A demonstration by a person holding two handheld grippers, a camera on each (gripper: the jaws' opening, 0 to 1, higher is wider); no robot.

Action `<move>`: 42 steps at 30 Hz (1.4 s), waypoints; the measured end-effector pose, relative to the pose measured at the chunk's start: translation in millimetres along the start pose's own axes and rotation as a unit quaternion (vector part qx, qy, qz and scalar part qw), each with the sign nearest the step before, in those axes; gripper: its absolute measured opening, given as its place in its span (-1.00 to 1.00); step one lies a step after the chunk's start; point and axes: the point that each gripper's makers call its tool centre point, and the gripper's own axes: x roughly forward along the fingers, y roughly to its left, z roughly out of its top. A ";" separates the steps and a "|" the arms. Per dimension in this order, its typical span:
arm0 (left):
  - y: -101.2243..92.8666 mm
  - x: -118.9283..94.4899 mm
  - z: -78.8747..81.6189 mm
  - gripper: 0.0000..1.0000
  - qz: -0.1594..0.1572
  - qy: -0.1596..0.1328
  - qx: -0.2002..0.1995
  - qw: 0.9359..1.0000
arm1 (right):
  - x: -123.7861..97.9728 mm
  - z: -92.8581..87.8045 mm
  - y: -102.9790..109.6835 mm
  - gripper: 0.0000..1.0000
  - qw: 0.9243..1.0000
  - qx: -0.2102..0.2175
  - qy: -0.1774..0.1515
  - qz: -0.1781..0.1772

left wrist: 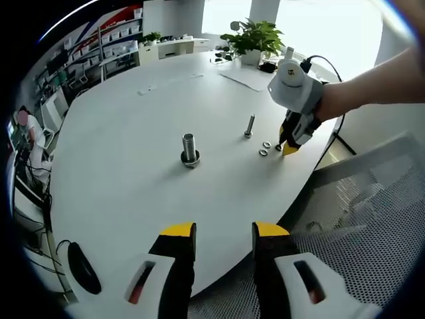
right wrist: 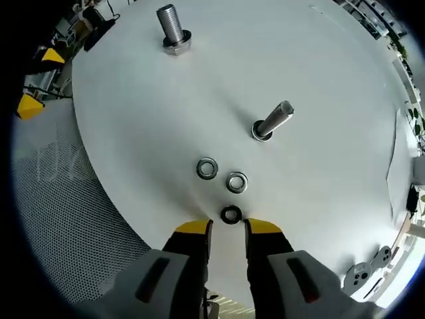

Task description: Place the washer onto the threaded stud by aligning its center hole with the stud, sliding it down to the base, and recovering from edge contact or off-axis alignment until the washer reaches the visible bottom stop.

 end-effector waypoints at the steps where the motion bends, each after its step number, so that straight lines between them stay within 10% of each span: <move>1: 0.1 -0.1 -0.6 -0.36 0.000 0.001 -0.001 1.000 | 0.0 0.0 0.3 -0.55 1.000 -0.001 0.000 0.000; 15: 0.0 0.7 -1.8 -0.39 0.001 0.006 0.007 1.000 | -2.0 1.4 -5.3 -0.66 0.996 -0.001 -0.090 0.018; 25: -1.0 0.4 -1.5 -0.38 -0.003 0.003 0.000 1.000 | -0.8 7.8 -0.8 -0.66 0.996 -0.078 -0.044 0.005; 42: -0.3 0.9 -3.8 -0.38 0.001 0.009 0.003 1.000 | 1.7 10.1 -1.4 -0.72 0.996 -0.091 -0.019 -0.011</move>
